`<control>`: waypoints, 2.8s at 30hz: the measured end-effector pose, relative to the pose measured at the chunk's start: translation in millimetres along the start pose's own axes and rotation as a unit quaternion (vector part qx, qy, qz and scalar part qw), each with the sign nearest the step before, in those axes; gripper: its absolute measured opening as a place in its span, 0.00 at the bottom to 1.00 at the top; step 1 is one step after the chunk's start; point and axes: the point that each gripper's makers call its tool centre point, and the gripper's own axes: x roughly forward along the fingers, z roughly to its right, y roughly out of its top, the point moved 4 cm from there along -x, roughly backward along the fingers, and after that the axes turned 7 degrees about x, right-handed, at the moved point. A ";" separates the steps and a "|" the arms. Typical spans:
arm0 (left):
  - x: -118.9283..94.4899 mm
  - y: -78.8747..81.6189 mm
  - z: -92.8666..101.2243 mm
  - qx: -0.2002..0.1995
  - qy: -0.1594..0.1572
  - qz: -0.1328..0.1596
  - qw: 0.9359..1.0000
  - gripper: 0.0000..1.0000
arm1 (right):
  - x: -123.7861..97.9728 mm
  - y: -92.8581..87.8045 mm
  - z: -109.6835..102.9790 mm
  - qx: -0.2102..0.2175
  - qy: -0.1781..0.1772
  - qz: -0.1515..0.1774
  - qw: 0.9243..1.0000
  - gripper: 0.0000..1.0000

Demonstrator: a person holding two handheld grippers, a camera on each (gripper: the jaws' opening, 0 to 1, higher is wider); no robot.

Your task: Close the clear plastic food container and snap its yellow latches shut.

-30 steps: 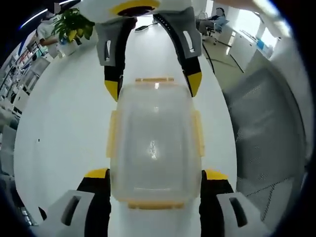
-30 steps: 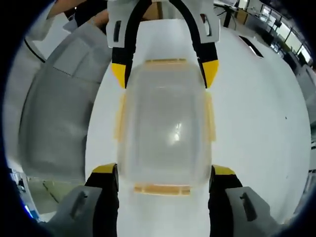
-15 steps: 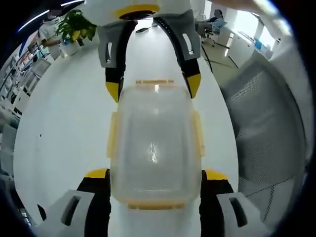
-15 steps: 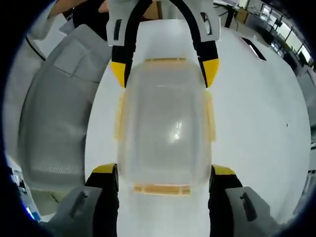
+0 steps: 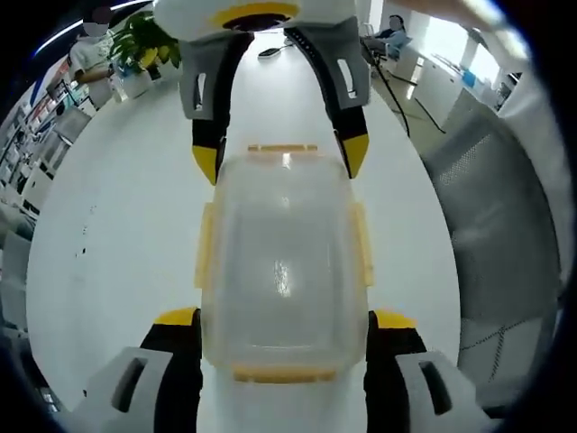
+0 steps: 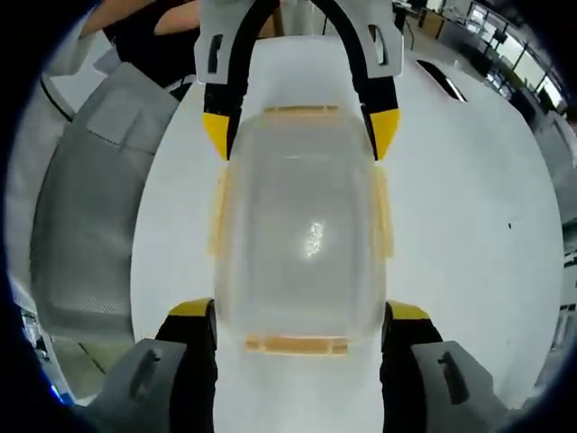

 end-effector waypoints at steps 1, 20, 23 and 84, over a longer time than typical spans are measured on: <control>0.1 -0.5 -3.9 0.000 0.000 0.000 1.000 0.70 | -0.3 0.4 3.9 0.001 0.000 0.001 1.000 0.71; 3.6 -5.7 -51.5 -0.003 -0.012 -0.005 1.000 0.71 | -4.2 6.8 46.4 0.001 0.002 0.006 1.000 0.71; 3.8 -6.0 -53.8 -0.003 -0.013 -0.005 1.000 0.71 | -4.3 7.5 49.3 0.001 0.002 0.007 1.000 0.71; -131.1 3.7 100.2 -0.265 0.282 0.431 0.815 0.99 | -107.1 -3.0 -64.3 0.254 -0.192 0.457 0.830 1.00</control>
